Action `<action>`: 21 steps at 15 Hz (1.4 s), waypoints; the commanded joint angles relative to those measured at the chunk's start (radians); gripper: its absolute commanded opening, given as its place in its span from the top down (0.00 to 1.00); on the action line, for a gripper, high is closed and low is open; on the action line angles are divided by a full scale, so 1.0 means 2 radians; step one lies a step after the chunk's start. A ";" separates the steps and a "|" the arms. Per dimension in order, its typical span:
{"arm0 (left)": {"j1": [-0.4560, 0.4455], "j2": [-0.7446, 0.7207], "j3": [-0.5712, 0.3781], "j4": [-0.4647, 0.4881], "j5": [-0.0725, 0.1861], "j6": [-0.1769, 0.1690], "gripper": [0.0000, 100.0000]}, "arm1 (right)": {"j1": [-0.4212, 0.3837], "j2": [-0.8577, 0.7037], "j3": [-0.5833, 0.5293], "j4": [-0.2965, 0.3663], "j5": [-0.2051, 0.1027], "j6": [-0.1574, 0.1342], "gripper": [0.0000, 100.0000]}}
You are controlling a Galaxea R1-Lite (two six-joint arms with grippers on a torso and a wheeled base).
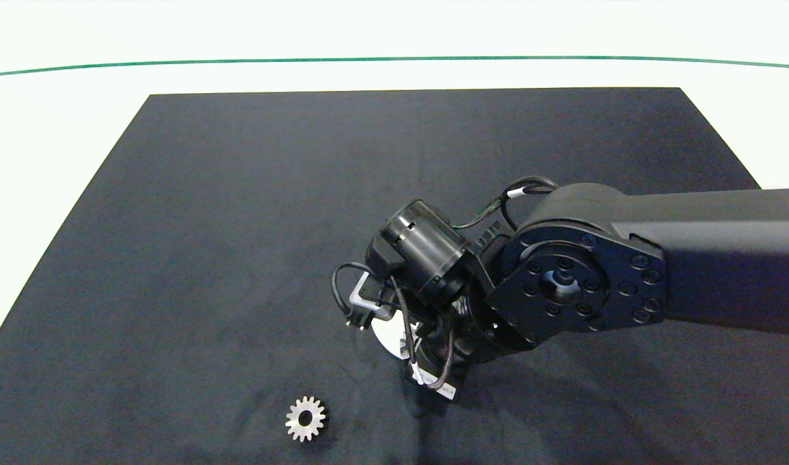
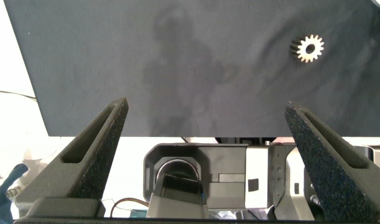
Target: Remove an incorrectly installed larger gear and replace it with the correct smaller gear
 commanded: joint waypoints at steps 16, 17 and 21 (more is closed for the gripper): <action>0.000 -0.002 -0.001 0.004 0.000 -0.001 0.00 | 0.002 -0.004 0.007 0.001 0.000 -0.012 0.67; 0.000 -0.002 -0.002 0.004 0.000 -0.001 0.00 | 0.002 -0.006 0.007 0.001 0.000 -0.012 0.69; 0.000 -0.009 -0.005 0.004 0.000 -0.001 0.00 | 0.006 -0.016 0.007 0.001 0.000 -0.012 0.78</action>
